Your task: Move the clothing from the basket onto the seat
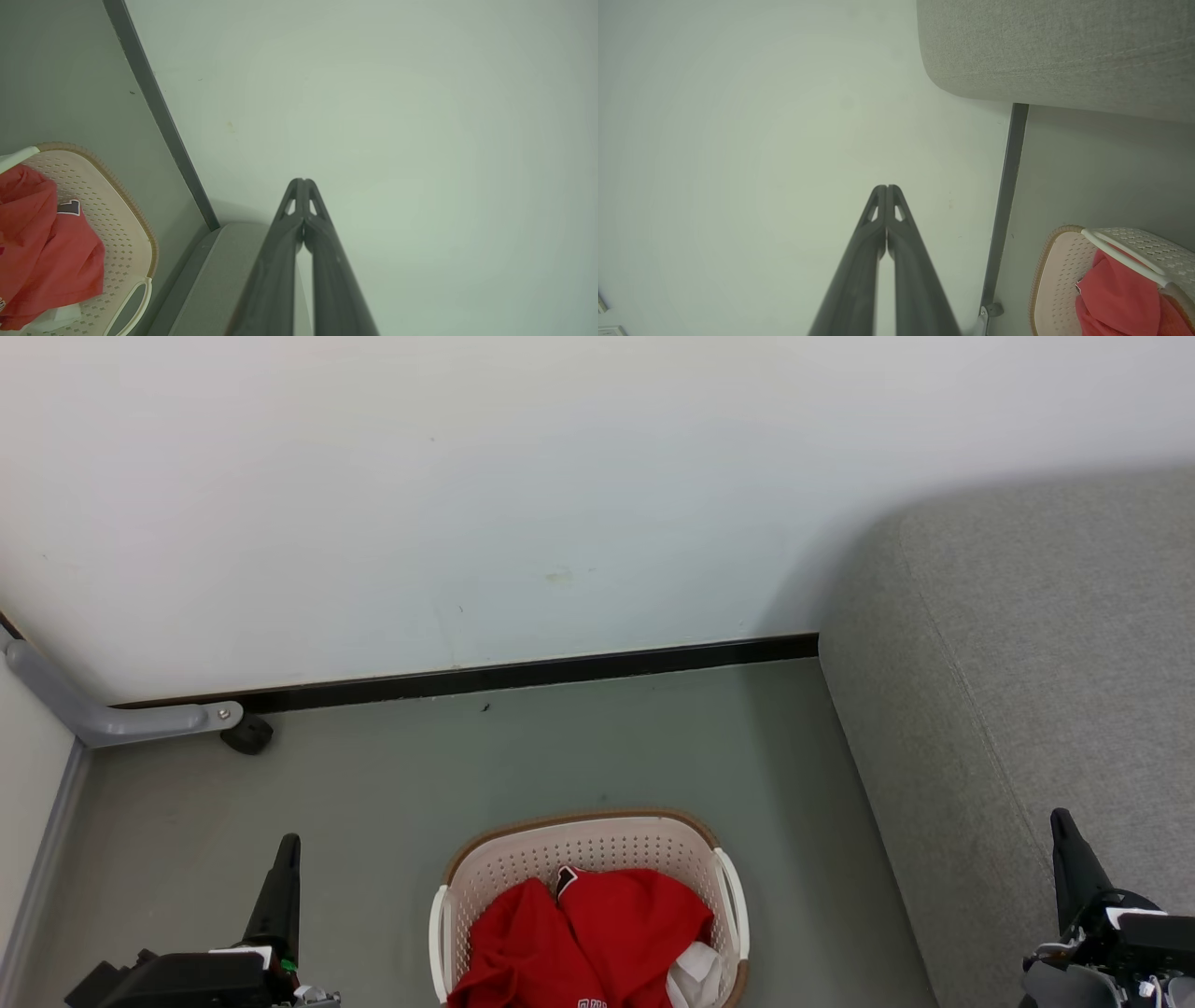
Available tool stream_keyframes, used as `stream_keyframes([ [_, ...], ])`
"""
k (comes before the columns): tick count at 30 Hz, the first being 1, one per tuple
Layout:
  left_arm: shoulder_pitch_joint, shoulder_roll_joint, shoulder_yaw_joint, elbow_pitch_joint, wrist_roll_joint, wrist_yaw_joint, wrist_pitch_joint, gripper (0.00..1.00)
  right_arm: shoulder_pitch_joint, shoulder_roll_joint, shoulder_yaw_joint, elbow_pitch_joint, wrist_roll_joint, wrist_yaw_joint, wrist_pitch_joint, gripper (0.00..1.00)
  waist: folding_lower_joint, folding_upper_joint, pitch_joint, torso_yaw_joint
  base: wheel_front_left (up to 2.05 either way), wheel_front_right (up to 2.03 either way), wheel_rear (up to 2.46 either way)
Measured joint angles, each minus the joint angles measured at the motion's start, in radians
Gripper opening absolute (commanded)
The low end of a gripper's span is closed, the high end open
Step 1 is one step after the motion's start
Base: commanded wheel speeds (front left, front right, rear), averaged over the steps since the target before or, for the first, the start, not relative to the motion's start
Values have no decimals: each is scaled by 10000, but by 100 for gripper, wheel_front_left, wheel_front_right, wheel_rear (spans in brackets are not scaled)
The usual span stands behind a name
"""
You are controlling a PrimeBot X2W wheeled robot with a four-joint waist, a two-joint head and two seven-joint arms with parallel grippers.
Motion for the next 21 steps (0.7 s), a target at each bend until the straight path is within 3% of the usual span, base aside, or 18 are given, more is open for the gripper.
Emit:
stream_keyframes([
  [21, 0, 0, 0, 0, 0, 0, 0, 0, 0, 0, 0, 0, -2, 0, 0, 0, 0, 0, 0, 0, 0, 0, 0],
])
